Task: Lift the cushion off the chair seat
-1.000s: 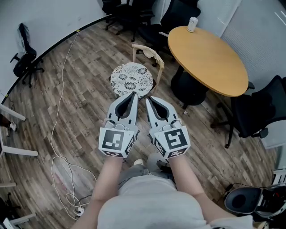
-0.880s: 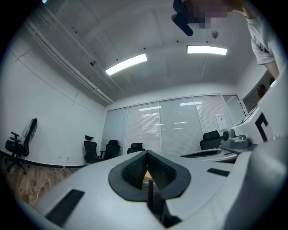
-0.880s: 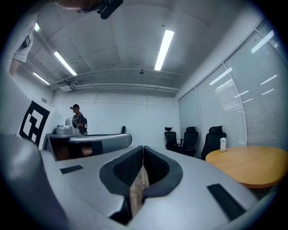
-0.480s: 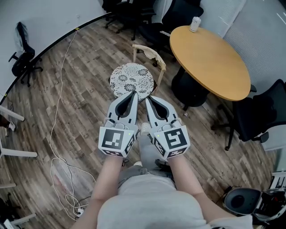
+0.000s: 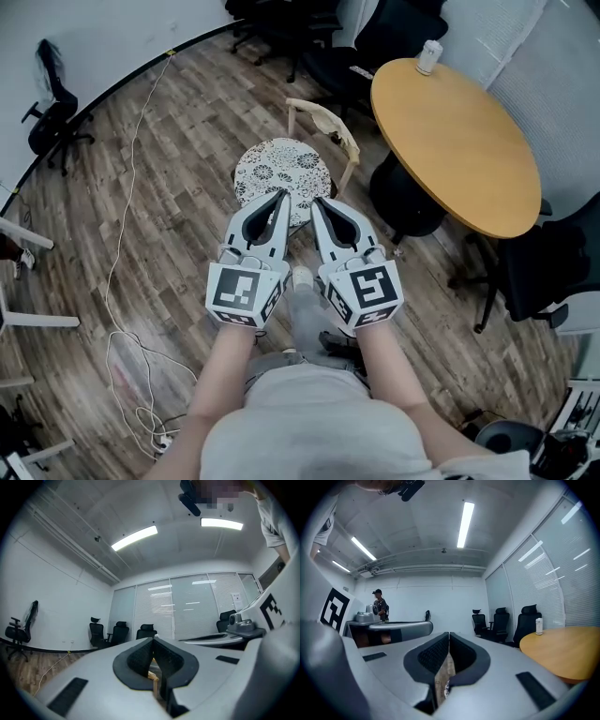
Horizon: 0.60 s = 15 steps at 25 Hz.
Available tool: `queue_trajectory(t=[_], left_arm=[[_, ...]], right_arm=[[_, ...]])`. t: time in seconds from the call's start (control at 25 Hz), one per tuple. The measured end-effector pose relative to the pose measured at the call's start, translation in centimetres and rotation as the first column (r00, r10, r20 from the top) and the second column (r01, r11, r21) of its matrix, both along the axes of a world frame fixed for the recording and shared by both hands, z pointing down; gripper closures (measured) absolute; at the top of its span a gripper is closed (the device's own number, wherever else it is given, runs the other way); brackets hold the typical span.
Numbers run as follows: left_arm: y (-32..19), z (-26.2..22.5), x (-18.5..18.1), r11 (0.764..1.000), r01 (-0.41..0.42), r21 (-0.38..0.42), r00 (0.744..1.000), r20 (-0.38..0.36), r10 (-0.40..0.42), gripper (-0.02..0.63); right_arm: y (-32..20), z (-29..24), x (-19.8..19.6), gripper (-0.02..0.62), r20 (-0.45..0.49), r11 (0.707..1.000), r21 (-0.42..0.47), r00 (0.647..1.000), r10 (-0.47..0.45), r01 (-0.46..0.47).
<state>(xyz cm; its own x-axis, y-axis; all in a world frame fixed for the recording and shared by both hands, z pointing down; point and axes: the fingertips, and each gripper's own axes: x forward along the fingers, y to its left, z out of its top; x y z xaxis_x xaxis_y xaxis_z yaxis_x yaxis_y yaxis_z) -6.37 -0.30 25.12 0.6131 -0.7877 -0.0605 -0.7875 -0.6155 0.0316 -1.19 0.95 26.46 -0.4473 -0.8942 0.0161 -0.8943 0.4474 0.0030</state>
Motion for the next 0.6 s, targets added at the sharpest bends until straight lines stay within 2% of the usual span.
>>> queue_trajectory(t=[0.24,0.6], left_arm=[[-5.6,0.5,0.8,1.000,0.005,-0.018,1.000,0.009,-0.005,0.604],[-14.1,2.3,2.2,0.997,0.040,-0.071,0.999,0.013,-0.039,0.604]], right_arm=[[-5.7,0.3,0.8,0.569,0.028,0.999,-0.015,0.999,-0.029,0.029],[-14.3,1.9,2.1,0.569,0.020,0.994,-0.070,0.997,-0.077,0.079]])
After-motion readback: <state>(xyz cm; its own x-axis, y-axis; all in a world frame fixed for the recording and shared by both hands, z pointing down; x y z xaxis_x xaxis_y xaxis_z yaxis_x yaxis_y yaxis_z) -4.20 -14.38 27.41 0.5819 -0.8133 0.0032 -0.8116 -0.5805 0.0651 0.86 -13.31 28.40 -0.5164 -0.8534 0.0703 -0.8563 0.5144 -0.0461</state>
